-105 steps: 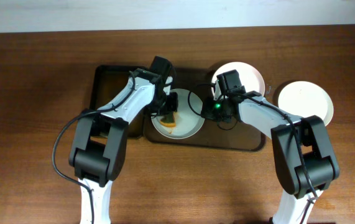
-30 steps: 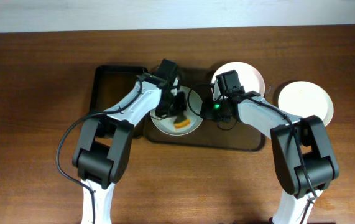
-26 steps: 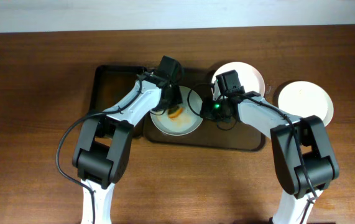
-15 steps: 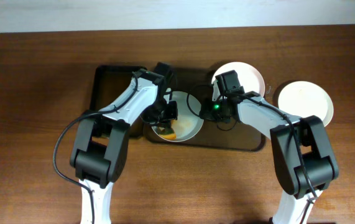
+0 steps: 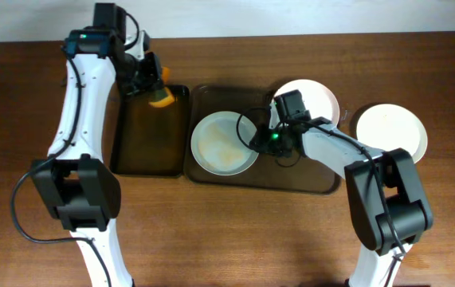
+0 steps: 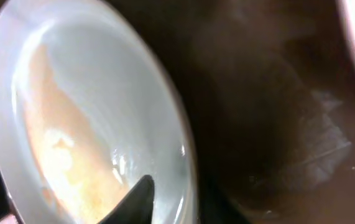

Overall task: Clean dirty plates on tray and stack at the side
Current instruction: 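Lift second plate with right gripper and stack it on first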

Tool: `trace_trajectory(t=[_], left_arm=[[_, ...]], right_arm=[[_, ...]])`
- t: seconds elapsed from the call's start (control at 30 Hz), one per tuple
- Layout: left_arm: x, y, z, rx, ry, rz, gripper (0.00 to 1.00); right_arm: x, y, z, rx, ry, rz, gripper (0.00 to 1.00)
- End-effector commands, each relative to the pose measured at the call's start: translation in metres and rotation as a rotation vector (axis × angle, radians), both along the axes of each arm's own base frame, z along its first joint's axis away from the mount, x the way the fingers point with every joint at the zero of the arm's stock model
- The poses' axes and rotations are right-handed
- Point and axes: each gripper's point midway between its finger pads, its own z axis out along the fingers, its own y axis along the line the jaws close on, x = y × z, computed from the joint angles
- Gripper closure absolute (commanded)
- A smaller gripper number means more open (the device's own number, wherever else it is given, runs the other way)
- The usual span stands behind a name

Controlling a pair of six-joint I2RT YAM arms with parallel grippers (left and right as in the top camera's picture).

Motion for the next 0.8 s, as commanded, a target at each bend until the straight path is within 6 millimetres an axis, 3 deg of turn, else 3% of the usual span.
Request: trace_trajectory(t=[0.0, 0.07, 0.13, 0.2, 0.33, 0.43, 0.6, 0.77], left_arm=[[-0.002, 0.002, -0.004, 0.037, 0.007, -0.015, 1.0], [-0.001, 0.005, -0.005, 0.059, 0.009, -0.008, 1.0], [-0.003, 0.012, -0.008, 0.089, 0.019, 0.004, 0.95], [-0.004, 0.017, -0.01, 0.117, 0.025, 0.013, 0.98], [0.0, 0.018, -0.01, 0.122, 0.014, 0.015, 1.0], [0.005, 0.019, -0.011, 0.13, -0.002, 0.019, 1.0], [0.004, 0.024, -0.013, 0.162, 0.002, 0.03, 1.0], [0.004, 0.021, -0.013, 0.162, 0.001, 0.023, 1.0]], right_arm=[[-0.006, 0.003, -0.011, -0.045, 0.01, 0.01, 0.96], [-0.002, 0.004, 0.001, -0.007, 0.011, 0.011, 0.96], [0.005, -0.004, 0.03, 0.009, -0.014, -0.003, 0.96], [0.012, -0.013, 0.06, -0.023, -0.09, 0.003, 0.96], [0.019, -0.063, 0.127, -0.301, -0.223, -0.083, 0.96], [0.019, -0.096, 0.163, -0.583, -0.298, -0.147, 0.96], [0.013, -0.099, 0.205, -0.981, -0.483, -0.204, 0.96], [-0.009, -0.072, 0.253, -1.237, -0.694, -0.252, 0.96]])
